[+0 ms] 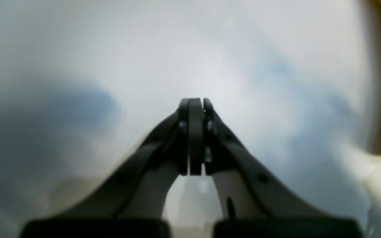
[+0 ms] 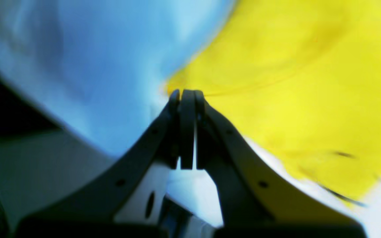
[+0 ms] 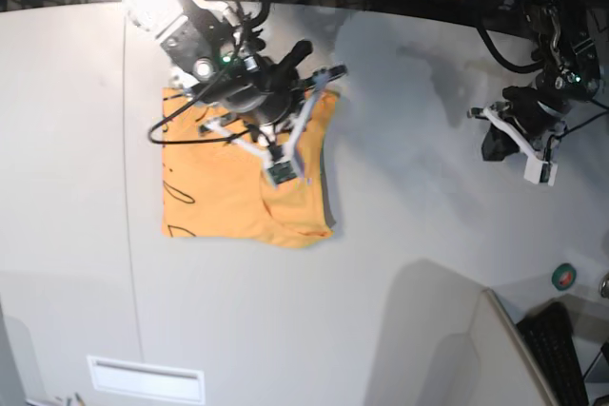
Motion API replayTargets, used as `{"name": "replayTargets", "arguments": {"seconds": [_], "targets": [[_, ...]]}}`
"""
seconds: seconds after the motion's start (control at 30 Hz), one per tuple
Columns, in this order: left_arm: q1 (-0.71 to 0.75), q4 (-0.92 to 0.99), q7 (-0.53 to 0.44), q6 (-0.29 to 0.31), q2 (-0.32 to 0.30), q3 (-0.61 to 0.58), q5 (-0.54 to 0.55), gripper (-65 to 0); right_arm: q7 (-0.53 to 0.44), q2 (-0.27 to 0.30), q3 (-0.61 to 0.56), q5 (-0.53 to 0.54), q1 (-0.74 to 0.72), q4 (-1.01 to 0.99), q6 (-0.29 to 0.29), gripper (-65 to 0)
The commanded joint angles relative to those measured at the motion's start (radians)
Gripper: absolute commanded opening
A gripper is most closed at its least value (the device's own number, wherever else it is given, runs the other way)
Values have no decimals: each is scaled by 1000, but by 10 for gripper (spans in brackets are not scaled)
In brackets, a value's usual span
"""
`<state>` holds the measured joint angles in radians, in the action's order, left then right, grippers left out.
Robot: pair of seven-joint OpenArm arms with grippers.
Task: Layout the t-shirt on the table in an organized manner, then fold the t-shirt properly
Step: 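Slide the right gripper across the shirt toward its collar edge, then grasp the shirt's collar edge with both grippers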
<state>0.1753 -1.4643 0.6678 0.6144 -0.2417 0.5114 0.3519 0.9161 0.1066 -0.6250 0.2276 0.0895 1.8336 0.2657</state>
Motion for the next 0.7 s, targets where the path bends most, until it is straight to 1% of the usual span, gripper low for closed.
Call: {"name": "replayTargets", "arguments": {"seconds": [0.0,0.03,0.07,0.13,0.17,0.23,0.27,0.3,0.37,0.43,0.5,0.6,0.67], "targets": [[2,-45,-13,5,-2,-7,12,-650,-10,15,58,-4,-3,42,4,-650],[7,-68,-13,5,15,-18,12,-647,-5,29,109,-4,8,54,2,-650],[7,-94,0,5,35,-29,12,-553,-7,40,158,-4,17,58,-3,-650],[-3,-126,59,9,71,-47,16,-342,-7,60,247,-3,34,56,-4,-650],[-13,-131,86,9,83,-55,32,-255,-9,61,274,-3,43,56,-6,-650],[-32,-125,140,9,100,-78,120,-105,-12,83,316,-1,59,56,-6,-650],[-33,-117,155,9,101,-98,167,-71,-12,94,325,-1,60,56,-6,-650],[-36,-103,163,9,98,-132,223,-49,-12,104,328,-1,66,56,-6,-650],[-39,-65,163,9,95,-195,324,-49,-13,118,343,-1,79,56,-6,-650],[-53,-28,162,9,95,-239,388,-48,-13,118,360,-1,91,56,-6,-650],[-79,23,162,9,103,-285,408,-48,-13,121,368,-1,95,56,-6,-650],[-124,98,160,9,110,-339,410,-48,-13,124,382,-1,108,56,-6,-650],[-148,132,160,9,135,-348,408,-48,-13,124,386,-1,111,56,-6,-650]]}}
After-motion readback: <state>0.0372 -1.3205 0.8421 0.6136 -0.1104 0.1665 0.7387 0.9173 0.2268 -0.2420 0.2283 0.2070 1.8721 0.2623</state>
